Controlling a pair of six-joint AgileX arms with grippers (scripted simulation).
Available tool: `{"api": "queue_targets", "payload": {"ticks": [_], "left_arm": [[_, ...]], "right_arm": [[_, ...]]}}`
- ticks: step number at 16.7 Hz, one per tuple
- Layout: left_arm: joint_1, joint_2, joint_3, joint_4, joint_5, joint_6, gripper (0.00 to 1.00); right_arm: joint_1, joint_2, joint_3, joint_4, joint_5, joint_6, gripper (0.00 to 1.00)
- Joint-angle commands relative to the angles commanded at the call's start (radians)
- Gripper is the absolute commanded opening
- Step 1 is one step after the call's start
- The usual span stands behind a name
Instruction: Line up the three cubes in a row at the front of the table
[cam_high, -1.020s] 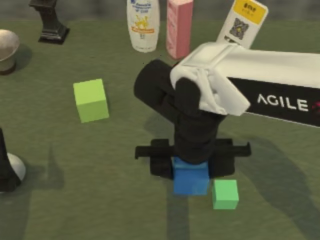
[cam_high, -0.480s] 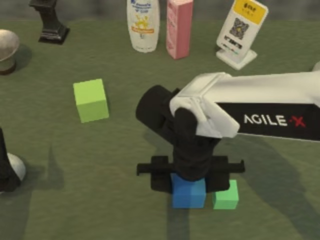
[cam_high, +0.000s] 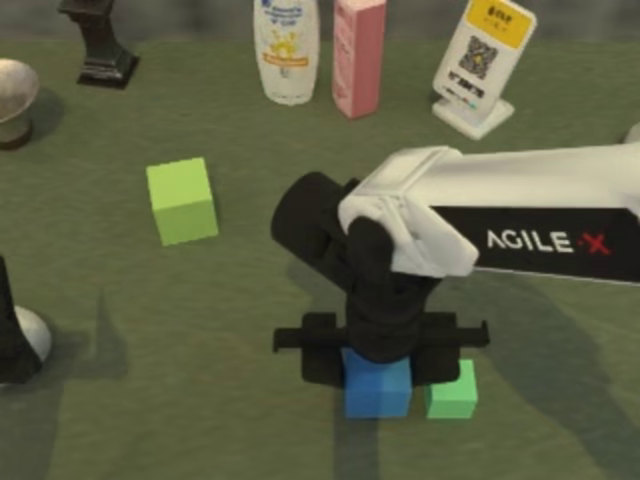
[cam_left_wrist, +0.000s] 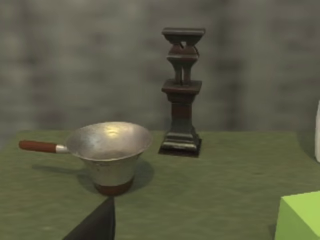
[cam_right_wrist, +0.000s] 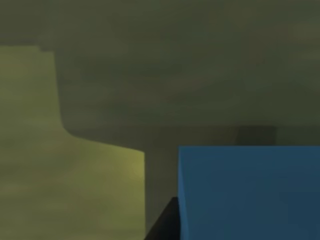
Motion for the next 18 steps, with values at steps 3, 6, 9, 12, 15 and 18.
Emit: {"api": "queue_targets", "payload": {"ticks": [3, 6, 9, 12, 15, 18], "left_arm": [[0.0, 0.0, 0.0, 0.0, 0.0, 0.0, 1.0], [0.0, 0.0, 0.0, 0.0, 0.0, 0.0, 1.0], [0.0, 0.0, 0.0, 0.0, 0.0, 0.0, 1.0], [0.0, 0.0, 0.0, 0.0, 0.0, 0.0, 1.0], [0.0, 0.0, 0.0, 0.0, 0.0, 0.0, 1.0], [0.0, 0.0, 0.0, 0.0, 0.0, 0.0, 1.0]], "right_arm": [[0.0, 0.0, 0.0, 0.0, 0.0, 0.0, 0.75], [0.0, 0.0, 0.0, 0.0, 0.0, 0.0, 0.98], [0.0, 0.0, 0.0, 0.0, 0.0, 0.0, 1.0], [0.0, 0.0, 0.0, 0.0, 0.0, 0.0, 1.0], [-0.002, -0.001, 0.0, 0.0, 0.0, 0.0, 1.0], [-0.001, -0.012, 0.032, -0.042, 0.001, 0.004, 1.0]]}}
